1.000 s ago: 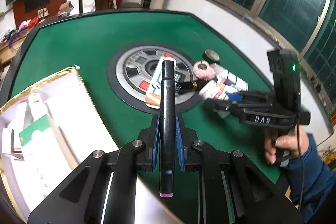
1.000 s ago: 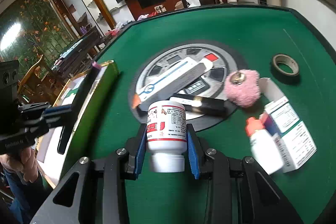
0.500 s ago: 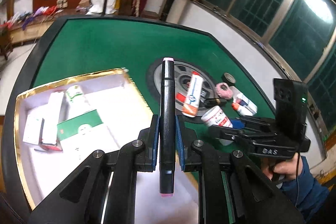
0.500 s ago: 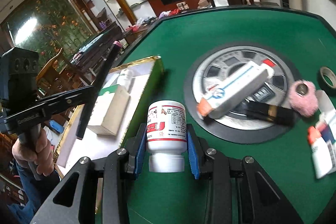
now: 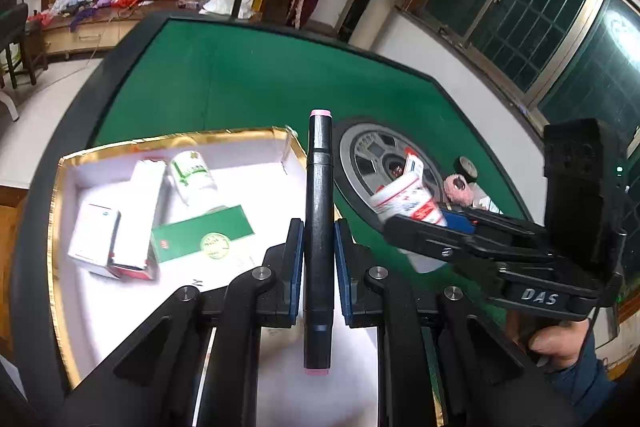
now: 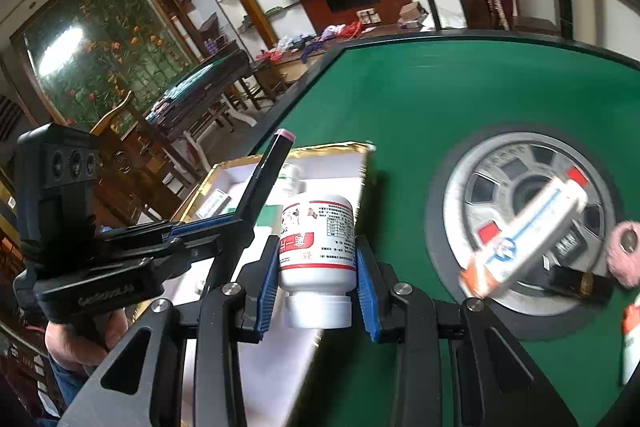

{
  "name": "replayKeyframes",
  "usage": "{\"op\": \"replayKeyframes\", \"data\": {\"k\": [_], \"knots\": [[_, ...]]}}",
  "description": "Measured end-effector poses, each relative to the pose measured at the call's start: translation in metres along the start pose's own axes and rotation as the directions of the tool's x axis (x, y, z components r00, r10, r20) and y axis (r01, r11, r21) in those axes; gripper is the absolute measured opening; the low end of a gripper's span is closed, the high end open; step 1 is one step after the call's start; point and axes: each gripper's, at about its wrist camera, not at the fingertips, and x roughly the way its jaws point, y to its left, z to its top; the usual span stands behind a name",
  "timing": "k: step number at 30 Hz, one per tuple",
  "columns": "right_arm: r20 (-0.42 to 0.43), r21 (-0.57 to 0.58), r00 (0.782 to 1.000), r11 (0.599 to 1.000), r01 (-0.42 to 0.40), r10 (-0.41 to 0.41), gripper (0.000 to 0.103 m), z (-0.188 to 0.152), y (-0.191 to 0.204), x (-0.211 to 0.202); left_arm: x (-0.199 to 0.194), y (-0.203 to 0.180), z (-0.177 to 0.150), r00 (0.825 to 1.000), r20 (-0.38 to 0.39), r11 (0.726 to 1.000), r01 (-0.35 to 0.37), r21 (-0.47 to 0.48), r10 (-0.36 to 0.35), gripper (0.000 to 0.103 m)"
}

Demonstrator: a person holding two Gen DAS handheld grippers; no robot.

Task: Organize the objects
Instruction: 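Carry the marker with left gripper while right gripper carries the pill bottle over the tray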

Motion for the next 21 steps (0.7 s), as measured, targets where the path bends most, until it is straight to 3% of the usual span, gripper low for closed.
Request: {"op": "replayKeyframes", "data": {"k": [9,21], "knots": [[-0.036,-0.006,0.999,1.000,0.024,-0.024,0.035,0.010,0.015,0.037,-0.021,0.040,-0.004,0.999,0.029,0.998,-0.042,-0.057,0.044,0.014],[-0.116,-0.016,0.989,0.995,0.096,-0.097,0.035,0.021,0.012,0.079,-0.041,0.072,-0.034,0.998,0.019,0.995,-0.056,-0.081,0.058,0.014]]}}
